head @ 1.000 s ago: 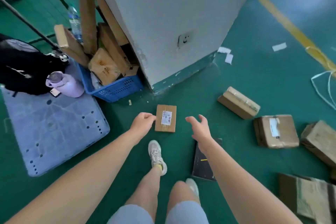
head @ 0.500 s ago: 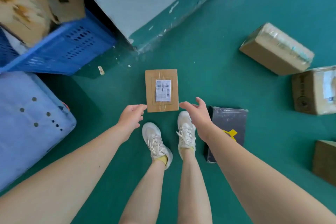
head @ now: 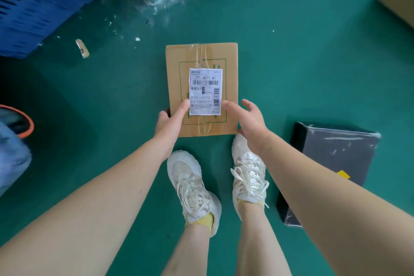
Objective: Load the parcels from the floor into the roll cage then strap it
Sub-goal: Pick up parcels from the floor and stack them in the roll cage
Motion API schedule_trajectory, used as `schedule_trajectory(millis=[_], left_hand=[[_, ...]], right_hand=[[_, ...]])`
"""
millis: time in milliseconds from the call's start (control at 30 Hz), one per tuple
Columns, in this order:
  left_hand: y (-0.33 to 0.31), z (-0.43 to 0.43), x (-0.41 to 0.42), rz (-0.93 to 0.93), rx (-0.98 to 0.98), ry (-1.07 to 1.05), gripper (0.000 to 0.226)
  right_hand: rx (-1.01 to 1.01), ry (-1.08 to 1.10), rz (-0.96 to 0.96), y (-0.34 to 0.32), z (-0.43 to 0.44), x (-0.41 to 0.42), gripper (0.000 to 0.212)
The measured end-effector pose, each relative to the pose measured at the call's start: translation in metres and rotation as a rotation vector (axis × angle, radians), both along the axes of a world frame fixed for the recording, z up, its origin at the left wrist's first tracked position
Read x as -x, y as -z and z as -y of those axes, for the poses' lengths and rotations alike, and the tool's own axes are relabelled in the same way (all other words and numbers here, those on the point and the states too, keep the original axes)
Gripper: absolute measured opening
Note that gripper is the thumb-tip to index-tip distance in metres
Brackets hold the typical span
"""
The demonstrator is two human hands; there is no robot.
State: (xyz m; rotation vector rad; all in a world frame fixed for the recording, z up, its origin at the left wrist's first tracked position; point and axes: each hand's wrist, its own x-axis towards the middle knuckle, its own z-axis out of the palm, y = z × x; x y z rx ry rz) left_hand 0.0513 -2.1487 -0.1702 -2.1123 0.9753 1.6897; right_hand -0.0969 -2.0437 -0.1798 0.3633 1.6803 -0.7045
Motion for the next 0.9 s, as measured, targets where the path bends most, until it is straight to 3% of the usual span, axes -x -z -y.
schedule_trajectory(millis=[133,300,400,533,633,733,900], left_hand=[[0.009,-0.007,0.004,-0.005,0.053,-0.030,0.071],[0.006,-0.003,0.012,0.015,0.026,-0.031,0.092],[-0.001,0.001,0.015,0.036,0.000,-0.012,0.104],[-0.024,0.003,0.025,0.021,-0.002,0.022,0.096],[-0.046,0.000,0.038,-0.004,-0.043,0.039,0.096],[-0.074,-0.005,0.060,-0.060,-0.140,0.048,0.111],[-0.137,-0.017,0.108,-0.168,-0.237,0.190,0.095]], right_hand=[[0.059,0.028,0.031,0.021,0.002,-0.002,0.113],[0.093,-0.019,0.101,0.029,0.001,0.002,0.129],[0.123,-0.058,0.149,0.021,0.001,0.009,0.124],[0.115,-0.029,0.114,-0.002,-0.001,0.017,0.111],[0.101,0.080,0.128,-0.032,-0.006,0.028,0.119],[0.086,0.190,0.148,-0.070,-0.020,0.044,0.117],[0.063,0.427,0.086,-0.145,-0.058,0.067,0.108]])
